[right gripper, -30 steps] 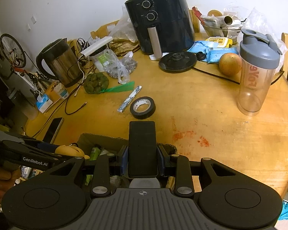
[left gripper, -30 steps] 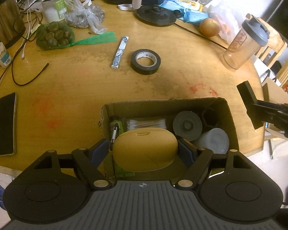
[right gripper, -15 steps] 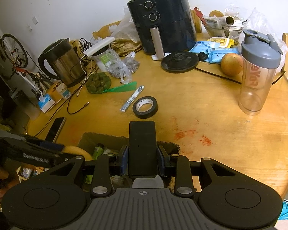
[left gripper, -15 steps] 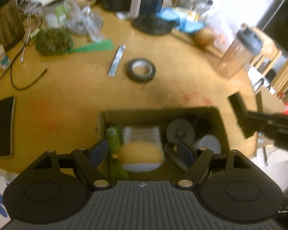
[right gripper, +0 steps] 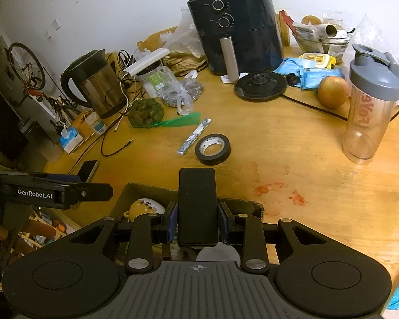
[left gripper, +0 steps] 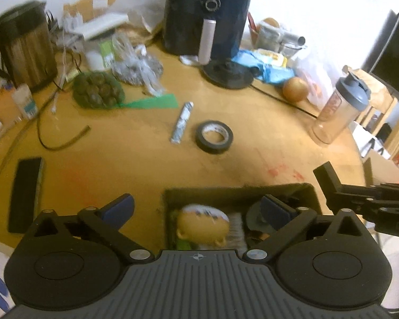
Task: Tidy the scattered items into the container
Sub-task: 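Open the left gripper over the box while the right gripper releases the black block into it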
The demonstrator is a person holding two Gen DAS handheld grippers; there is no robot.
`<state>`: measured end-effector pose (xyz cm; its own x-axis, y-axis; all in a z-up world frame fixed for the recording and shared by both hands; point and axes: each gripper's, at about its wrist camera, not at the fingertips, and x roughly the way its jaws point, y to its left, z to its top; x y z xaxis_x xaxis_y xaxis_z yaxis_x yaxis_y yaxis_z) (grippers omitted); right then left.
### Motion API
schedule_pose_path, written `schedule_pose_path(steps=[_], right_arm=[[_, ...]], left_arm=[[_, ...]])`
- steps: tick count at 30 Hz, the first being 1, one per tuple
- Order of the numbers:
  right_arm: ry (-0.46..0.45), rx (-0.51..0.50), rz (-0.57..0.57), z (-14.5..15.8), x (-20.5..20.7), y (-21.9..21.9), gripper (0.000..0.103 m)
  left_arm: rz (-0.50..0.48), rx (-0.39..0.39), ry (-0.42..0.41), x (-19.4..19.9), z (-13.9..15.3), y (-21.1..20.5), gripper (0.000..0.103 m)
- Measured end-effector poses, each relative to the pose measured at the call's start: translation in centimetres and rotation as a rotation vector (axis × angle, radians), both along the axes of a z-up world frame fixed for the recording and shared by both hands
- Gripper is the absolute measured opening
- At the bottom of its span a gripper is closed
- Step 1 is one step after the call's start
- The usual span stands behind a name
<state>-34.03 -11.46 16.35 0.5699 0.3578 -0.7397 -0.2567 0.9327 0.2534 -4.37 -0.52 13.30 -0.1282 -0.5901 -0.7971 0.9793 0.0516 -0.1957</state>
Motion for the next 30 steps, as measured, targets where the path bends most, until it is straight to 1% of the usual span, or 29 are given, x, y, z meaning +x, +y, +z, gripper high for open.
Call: schedule_pose_path(steps=[3,10,15,21,24,26,27,30], right_arm=[[0.003,0.002,0.008,0.0,0.3,0.5,0.034],[0.015,0.003,0.043,-0.3,1.0,2.4,0.034],[0.029,0.010,0.066,-0.5,1.6,3.7,0.034],[0.063,0.044,0.090,-0.9,2.3,5.1,0.034],[0.079,0.035,0.102,-1.2,2.6,5.9,0.035],[0.090,0.022,0.099,-1.4,2.8,6.3,0.037],[0.093,0.016,0.097,-1.4,2.9,6.4,0.047],[0.083,0.030,0.101,-1.4,2.9,6.5,0.062]], left_arm=[[0.002,-0.020,-0.037,0.2,0.4,0.2,0.103],[0.034,-0.032,-0.066,1.6,0.6,0.6,0.103],[0.051,-0.021,-0.077,2.5,0.6,1.1,0.103],[0.082,0.004,-0.085,3.7,0.4,1.6,0.103],[0.095,0.013,-0.089,4.1,0.4,2.0,0.103],[0.102,0.017,-0.089,4.4,0.4,2.1,0.103],[0.105,0.018,-0.089,4.5,0.4,2.2,0.103],[0.109,0.022,-0.092,4.6,0.4,2.4,0.103]])
